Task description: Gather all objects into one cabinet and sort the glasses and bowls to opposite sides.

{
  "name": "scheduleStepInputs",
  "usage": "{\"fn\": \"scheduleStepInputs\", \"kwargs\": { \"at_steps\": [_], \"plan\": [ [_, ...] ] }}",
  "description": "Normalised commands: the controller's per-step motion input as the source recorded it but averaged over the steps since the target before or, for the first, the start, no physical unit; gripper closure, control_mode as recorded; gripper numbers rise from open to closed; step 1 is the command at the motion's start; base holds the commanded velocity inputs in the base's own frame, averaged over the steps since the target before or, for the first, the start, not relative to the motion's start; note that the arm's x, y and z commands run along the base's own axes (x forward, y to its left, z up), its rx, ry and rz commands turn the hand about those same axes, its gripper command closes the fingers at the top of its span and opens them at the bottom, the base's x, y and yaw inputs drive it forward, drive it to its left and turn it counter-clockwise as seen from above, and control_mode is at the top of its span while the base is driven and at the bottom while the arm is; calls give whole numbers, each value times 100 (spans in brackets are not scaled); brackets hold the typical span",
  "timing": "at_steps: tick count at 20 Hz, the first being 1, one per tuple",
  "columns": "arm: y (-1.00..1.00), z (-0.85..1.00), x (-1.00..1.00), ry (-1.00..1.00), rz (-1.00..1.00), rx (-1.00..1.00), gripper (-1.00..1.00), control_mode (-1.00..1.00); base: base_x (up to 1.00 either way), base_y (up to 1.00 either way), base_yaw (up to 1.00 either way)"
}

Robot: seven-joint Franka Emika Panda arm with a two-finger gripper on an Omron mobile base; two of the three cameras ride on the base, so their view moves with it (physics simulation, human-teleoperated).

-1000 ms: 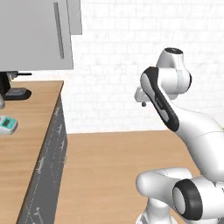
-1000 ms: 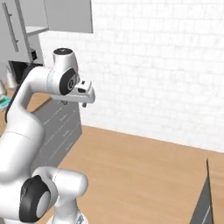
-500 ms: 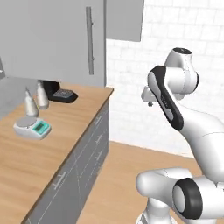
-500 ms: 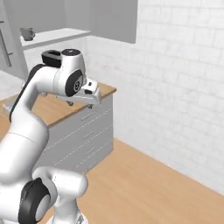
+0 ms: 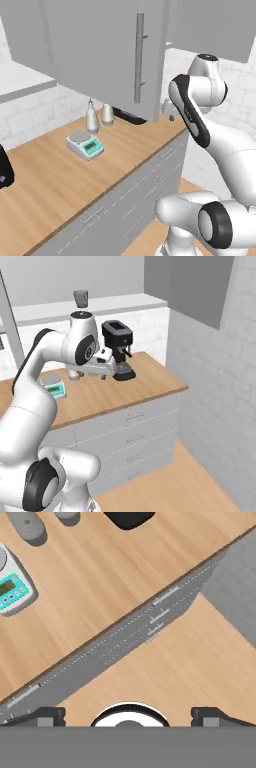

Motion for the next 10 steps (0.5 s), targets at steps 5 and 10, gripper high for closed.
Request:
{"fn": "scheduleStepInputs", "kwargs": {
  "at_steps": [5,10],
  "plan": [
    [0,0,0,0,0,0,-100,100,46,-35,66],
    [0,0,0,0,0,0,-100,100,6,-43,61]
  ]
}}
